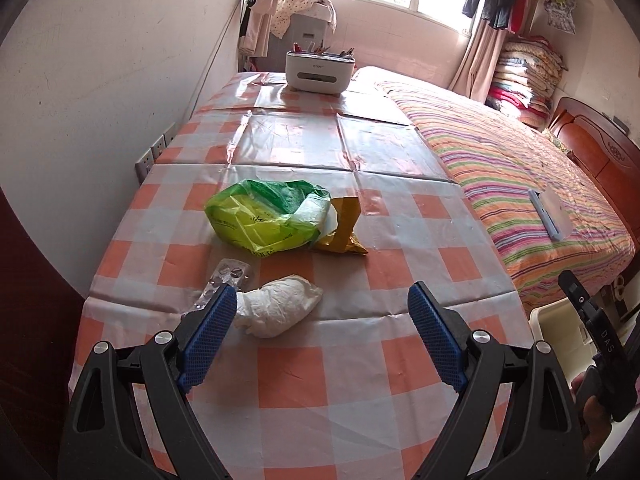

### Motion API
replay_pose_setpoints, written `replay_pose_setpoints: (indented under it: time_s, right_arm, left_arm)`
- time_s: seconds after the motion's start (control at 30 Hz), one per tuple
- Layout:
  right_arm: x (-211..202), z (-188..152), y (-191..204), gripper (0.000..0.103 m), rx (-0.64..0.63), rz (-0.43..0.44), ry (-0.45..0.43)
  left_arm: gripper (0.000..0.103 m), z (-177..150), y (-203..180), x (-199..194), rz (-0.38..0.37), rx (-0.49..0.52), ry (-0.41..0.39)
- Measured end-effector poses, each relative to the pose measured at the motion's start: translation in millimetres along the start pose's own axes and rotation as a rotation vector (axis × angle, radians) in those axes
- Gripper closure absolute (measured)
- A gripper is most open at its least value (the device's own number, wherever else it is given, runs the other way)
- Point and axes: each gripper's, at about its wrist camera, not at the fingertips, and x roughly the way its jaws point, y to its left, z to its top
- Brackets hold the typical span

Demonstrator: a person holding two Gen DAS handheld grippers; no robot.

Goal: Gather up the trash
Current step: 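Move both tools back toward the white cloth and blister pack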

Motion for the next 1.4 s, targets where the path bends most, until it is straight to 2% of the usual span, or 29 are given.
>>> replay_pose_setpoints:
  time_s: [0.1,0.37,0.6,0.8,0.97,1.07,1.2,1.4]
  right_arm:
    - [16.1,-1.7,19.4,0.039,-0.049,0.052,0.047]
    - [58.7,-8.1,73.2,0.039,-0.175,0.167,0.152]
    - [85.1,-18.7,106.6,0.039,-0.228,0.242,0.228]
    - [100.2,-36.0,134.7,0.039,-0.289,0.362,0.338]
    - [111.0,-56.7,168.3,0.039,-0.384,0.444,0.426]
    - [118.6,-67.1,184.8,0.039,-0.433,0.460,0.471]
    - [127.4,-75.9,202.7,0.039,-0.488,0.474,0.500]
    - [146.4,-83.3,216.3,0.039,-0.556,0.434,0.525]
  left_arm:
    - [0.017,-2.7,23.2,5.2,0.029,-0.007,0.014]
    - [0.017,-7.8,63.9,15.7,0.025,-0.088,0.040]
    - [0.017,-12.0,73.6,19.6,0.038,-0.098,0.058]
    - [0.017,-16.5,81.6,23.6,0.059,-0.085,0.080]
    - [0.017,-17.8,103.3,21.2,0.089,-0.133,0.084]
    - [0.017,-18.4,118.7,17.4,0.137,-0.164,0.076]
    - [0.017,-21.2,132.3,17.1,0.148,-0.198,0.087]
    - [0.017,-23.3,134.8,16.2,0.146,-0.189,0.095]
